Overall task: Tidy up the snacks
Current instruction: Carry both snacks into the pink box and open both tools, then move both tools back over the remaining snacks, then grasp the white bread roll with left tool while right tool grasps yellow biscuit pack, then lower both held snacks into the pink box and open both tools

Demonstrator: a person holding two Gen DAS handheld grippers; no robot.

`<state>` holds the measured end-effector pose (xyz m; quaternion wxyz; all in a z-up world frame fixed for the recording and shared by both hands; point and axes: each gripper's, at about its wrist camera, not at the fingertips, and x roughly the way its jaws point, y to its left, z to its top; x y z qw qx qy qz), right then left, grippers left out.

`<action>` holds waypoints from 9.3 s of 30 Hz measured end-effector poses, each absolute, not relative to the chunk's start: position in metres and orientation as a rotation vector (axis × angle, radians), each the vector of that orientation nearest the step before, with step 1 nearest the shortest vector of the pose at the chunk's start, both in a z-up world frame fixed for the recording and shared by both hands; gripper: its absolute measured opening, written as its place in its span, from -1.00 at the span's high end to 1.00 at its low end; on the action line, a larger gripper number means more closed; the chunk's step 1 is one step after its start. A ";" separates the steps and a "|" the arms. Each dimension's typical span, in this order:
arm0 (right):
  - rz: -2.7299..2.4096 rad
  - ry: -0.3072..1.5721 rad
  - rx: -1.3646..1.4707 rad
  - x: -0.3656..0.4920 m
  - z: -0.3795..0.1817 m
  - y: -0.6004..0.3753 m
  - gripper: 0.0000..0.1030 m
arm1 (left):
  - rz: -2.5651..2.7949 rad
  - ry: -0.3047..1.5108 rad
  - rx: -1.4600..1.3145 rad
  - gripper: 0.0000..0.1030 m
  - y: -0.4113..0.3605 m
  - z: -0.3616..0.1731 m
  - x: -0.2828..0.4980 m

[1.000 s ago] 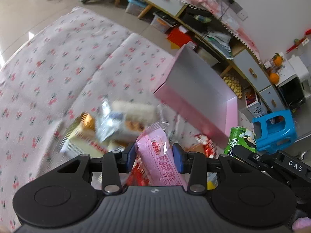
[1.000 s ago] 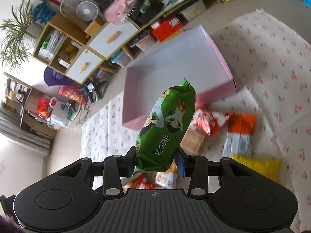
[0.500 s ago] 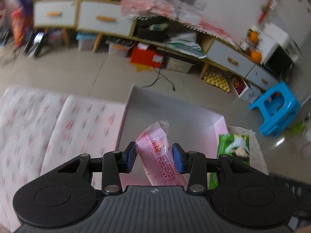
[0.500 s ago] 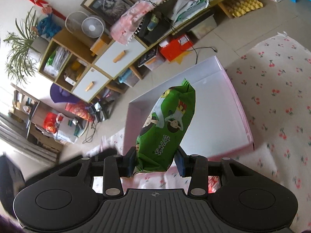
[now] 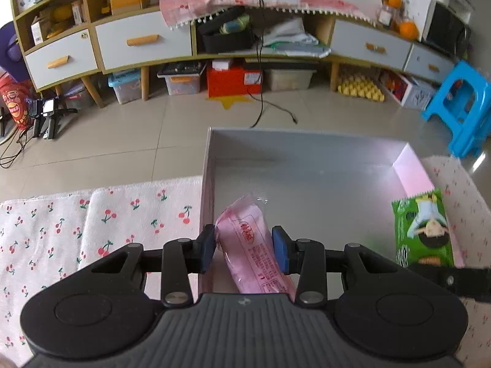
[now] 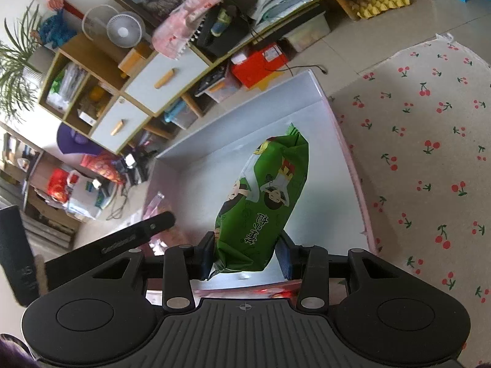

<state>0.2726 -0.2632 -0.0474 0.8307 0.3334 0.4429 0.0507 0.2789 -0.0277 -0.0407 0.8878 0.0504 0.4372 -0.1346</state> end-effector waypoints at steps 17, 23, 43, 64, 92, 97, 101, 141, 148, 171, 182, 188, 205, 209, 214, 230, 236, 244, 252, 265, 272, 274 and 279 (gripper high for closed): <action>0.104 0.978 0.554 0.277 -0.044 -0.247 0.21 | -0.255 1.065 0.235 0.30 -0.035 -0.041 0.279; 0.104 0.973 0.558 0.279 -0.044 -0.248 0.16 | -0.238 1.012 0.234 0.17 -0.038 -0.042 0.276; 0.061 0.959 0.559 0.244 -0.003 -0.255 -0.58 | -0.189 0.874 0.138 -0.78 -0.025 -0.008 0.233; 0.087 0.982 0.351 0.164 0.027 -0.238 -0.77 | -0.089 0.957 0.061 -0.99 0.025 -0.011 0.151; 0.238 1.112 0.035 0.111 -0.038 -0.261 -0.81 | -0.184 1.057 0.030 -0.98 -0.008 -0.058 0.052; 0.299 1.198 -0.046 0.109 -0.057 -0.254 -0.81 | -0.209 1.068 0.055 -0.99 -0.024 -0.072 0.036; 0.322 1.203 -0.117 0.106 -0.065 -0.248 -0.87 | -0.230 1.095 0.105 -0.99 -0.035 -0.082 0.028; 0.339 1.121 -0.127 0.118 -0.061 -0.232 -0.56 | -0.300 1.015 0.028 0.29 -0.031 -0.068 0.029; 0.338 1.182 0.028 0.119 -0.053 -0.235 -0.54 | -0.310 1.011 -0.018 0.30 -0.026 -0.060 0.031; 0.324 1.150 0.241 0.119 -0.021 -0.246 -0.38 | -0.387 0.988 -0.114 0.31 -0.018 -0.032 0.038; 0.311 1.149 0.281 0.125 -0.020 -0.241 0.19 | -0.368 0.988 -0.140 0.31 -0.012 -0.030 0.047; 0.274 1.201 0.341 0.132 -0.034 -0.239 0.01 | -0.348 1.025 -0.154 0.31 -0.007 -0.036 0.049; -0.001 1.257 0.454 0.152 -0.055 -0.196 -0.44 | -0.330 1.013 -0.096 0.31 0.003 -0.036 0.047; -0.036 1.237 0.372 0.153 -0.053 -0.182 -0.17 | -0.327 1.016 -0.099 0.31 0.007 -0.037 0.046; -0.022 1.226 0.377 0.152 -0.053 -0.185 -0.05 | -0.329 1.010 -0.103 0.31 0.012 -0.034 0.045; 0.016 1.131 0.497 0.147 -0.022 -0.220 -0.03 | -0.316 0.961 -0.165 0.31 0.017 -0.018 0.062; 0.031 1.077 0.538 0.157 -0.009 -0.230 -0.03 | -0.301 0.922 -0.220 0.31 0.021 -0.010 0.082; 0.083 0.997 0.551 0.177 0.004 -0.233 -0.04 | -0.265 0.850 -0.245 0.31 0.017 -0.006 0.124; 0.145 0.861 0.454 0.209 0.019 -0.235 -0.04 | -0.290 0.792 -0.205 0.31 0.007 -0.011 0.169; 0.107 0.736 0.362 0.272 -0.001 -0.246 -0.04 | -0.306 0.710 -0.128 0.31 -0.014 -0.030 0.228; 0.079 0.730 0.342 0.299 -0.022 -0.251 -0.04 | -0.316 0.719 -0.061 0.31 -0.026 -0.040 0.252; 0.079 0.727 0.349 0.305 -0.026 -0.254 -0.04 | -0.316 0.722 -0.043 0.30 -0.027 -0.045 0.255; 0.082 0.726 0.350 0.315 -0.034 -0.253 -0.04 | -0.310 0.731 -0.026 0.30 -0.027 -0.052 0.263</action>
